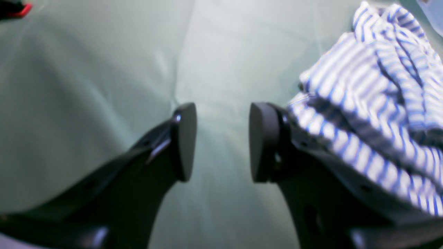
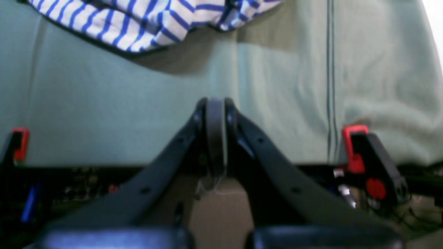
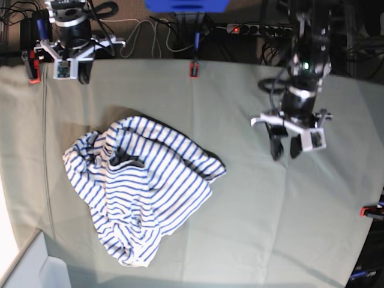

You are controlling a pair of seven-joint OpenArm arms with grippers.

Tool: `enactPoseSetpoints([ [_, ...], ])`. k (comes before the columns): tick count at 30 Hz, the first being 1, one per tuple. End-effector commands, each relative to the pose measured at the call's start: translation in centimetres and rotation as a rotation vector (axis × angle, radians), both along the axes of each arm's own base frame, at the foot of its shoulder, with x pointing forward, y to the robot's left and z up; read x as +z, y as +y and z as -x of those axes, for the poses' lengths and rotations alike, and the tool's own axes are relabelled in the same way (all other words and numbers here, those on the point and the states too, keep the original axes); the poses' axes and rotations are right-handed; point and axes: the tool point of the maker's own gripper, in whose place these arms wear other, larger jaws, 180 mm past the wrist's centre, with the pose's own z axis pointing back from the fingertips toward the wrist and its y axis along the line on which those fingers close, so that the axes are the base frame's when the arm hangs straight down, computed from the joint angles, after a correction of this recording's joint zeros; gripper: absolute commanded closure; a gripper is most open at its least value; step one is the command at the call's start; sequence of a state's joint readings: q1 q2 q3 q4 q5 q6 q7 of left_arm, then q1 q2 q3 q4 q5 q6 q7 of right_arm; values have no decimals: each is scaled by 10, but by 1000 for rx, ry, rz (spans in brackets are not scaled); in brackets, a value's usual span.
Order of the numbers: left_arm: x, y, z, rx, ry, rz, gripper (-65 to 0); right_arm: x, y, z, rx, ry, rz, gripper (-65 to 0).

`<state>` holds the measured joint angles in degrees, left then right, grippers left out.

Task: Layout the t-shirt on the table in an organized manner, then fold the t-shirt properly
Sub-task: 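Reach the left gripper to the shirt edge and grasp it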

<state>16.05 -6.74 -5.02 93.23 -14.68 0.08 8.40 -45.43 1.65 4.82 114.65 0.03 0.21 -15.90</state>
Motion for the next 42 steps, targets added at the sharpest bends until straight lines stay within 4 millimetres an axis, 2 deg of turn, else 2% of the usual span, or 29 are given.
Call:
enactPoseSetpoints([
  [1, 5, 0, -13, 10, -31, 8, -252, 6, 0, -2, 7, -24, 4, 0],
  [5, -14, -7, -38, 16, 0, 37, -276, 7, -1, -3, 10, -27, 7, -90],
  [9, -27, -40, -59, -58, 30, 50, -328, 7, -1, -10, 6, -29, 7, -199],
  [12, -38, -59, -64, -108, 60, 45, -332, 2, -1, -10, 0, 10, 2, -247],
  [16, -52, -82, -70, -143, 97, 61, -332, 0, -1, -13, -2, 27, -3, -251],
  [21, -72, -96, -77, -144, 156, 85, -332, 0, 0, -13, -1, 27, -4, -251],
  [24, -77, -105, -83, -146, 176, 99, -332, 0, 1, -13, 0, 27, -5, -251],
  [29, -92, -112, -83, -149, 225, 103, -328, 0, 1, -13, 0, 29, -5, -251],
  [31, -98, -113, -85, -148, 246, 102, -297, 0, 1, -13, 0, 29, -5, -251],
  [32, -100, -118, -86, -150, 256, 109, -254, 0, 1, -13, 0, 29, -5, -251],
  [36, -101, -122, -89, -151, 260, 116, -3, -1, 1, -13, 0, 30, -5, -251],
  [39, -94, -121, -90, -151, 239, 117, -15, -3, 1, -12, 2, 35, -5, -251],
  [42, -85, -117, -83, -145, 206, 125, 0, -1, 1, -15, 3, 27, -6, -251],
])
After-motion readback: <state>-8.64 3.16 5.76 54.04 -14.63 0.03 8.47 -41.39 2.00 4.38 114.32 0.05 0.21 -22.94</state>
